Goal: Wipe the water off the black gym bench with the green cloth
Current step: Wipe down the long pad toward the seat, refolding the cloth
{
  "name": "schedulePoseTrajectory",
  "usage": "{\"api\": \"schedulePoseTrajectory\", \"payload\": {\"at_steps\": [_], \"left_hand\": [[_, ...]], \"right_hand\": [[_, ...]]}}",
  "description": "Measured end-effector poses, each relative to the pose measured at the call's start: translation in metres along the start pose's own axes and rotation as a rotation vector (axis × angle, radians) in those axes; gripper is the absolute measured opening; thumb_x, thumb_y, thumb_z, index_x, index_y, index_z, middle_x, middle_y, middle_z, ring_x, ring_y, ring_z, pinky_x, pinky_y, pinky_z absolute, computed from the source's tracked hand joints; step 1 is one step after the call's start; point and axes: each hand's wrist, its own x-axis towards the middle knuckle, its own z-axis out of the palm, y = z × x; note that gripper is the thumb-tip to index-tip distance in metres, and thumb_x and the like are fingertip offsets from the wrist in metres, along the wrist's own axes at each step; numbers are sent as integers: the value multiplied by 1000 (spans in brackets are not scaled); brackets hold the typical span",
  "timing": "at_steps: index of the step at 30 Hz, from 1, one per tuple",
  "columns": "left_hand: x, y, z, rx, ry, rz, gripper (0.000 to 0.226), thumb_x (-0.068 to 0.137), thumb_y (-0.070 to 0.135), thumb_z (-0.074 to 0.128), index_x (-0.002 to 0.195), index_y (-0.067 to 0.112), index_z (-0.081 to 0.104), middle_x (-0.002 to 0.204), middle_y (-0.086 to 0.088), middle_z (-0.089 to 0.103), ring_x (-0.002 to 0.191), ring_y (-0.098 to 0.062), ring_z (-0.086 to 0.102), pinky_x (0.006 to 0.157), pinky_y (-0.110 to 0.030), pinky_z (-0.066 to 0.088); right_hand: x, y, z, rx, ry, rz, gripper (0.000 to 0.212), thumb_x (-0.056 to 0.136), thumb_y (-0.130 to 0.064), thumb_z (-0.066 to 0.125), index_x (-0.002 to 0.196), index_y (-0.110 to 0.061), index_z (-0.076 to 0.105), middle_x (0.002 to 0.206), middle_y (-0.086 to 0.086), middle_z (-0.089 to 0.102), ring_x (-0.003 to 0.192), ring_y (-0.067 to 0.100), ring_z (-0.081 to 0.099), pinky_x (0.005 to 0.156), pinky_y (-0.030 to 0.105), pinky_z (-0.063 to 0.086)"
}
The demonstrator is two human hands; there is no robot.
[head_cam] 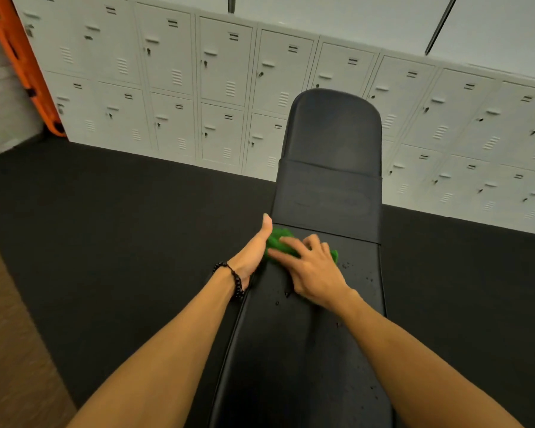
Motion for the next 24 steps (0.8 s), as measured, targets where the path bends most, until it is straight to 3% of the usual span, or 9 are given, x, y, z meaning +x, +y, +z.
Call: {"api": "schedulePoseTrajectory", "payload": {"at_steps": [2,4,6,9,10,13,17,21,24], "left_hand": [[8,-5,7,45,-6,5,103,70,96,29,150,31,36,154,-1,40,136,-18,45,113,-45,37],[15,-6,12,127,60,17,110,68,97,24,157,34,6,164,7,9,150,-21,16,121,-50,16],[10,1,20,214,110,17,116,64,99,19,156,33,-8,165,7,-2,152,-23,4,122,-52,7],[8,1,23,260,121,-7,110,67,97,16,154,37,-13,165,7,-4,152,-25,3,121,-54,5],[8,1,23,271,132,-18,108,68,97,17,153,38,-14,165,6,-4,152,-25,4,121,-54,6],[15,0,23,309,141,-53,119,55,103,19,151,42,-17,165,3,-4,152,-26,4,120,-57,8],[18,5,25,363,137,-95,127,49,106,19,151,40,-20,165,1,-6,152,-27,1,119,-61,8],[19,7,29,428,143,-121,124,54,104,16,150,36,-23,165,-4,-7,152,-29,-2,119,-59,5],[23,14,32,453,154,-120,130,51,105,14,153,32,-18,165,-3,-12,151,-27,-8,120,-56,1]], "right_hand": [[-2,-7,2,52,69,151,55,85,-21,58,139,-32,53,134,2,52,91,30,46,66,42,43],[-12,-12,4,19,-8,-36,56,85,-23,61,139,-28,50,128,6,52,92,30,46,68,41,46],[-17,6,-2,-62,-33,-82,56,86,-25,60,140,-27,46,123,7,53,93,29,49,67,40,46],[-22,29,-9,2,63,401,54,96,-27,53,148,-27,38,115,9,50,90,30,50,63,41,48],[-26,31,-10,-4,37,423,53,98,-29,50,149,-26,36,113,11,49,89,30,50,61,41,49],[-42,38,-9,-45,-24,239,48,100,-33,47,146,-27,36,110,11,50,87,31,54,56,39,50],[-43,43,-14,84,150,567,40,102,-30,44,141,-26,43,103,6,45,76,24,50,46,34,44],[-34,32,-16,244,282,530,43,101,-33,30,142,-25,42,101,5,48,64,19,47,42,37,45],[-31,40,-20,186,275,472,47,99,-22,47,144,-25,40,102,7,51,53,21,44,37,35,41]]}}
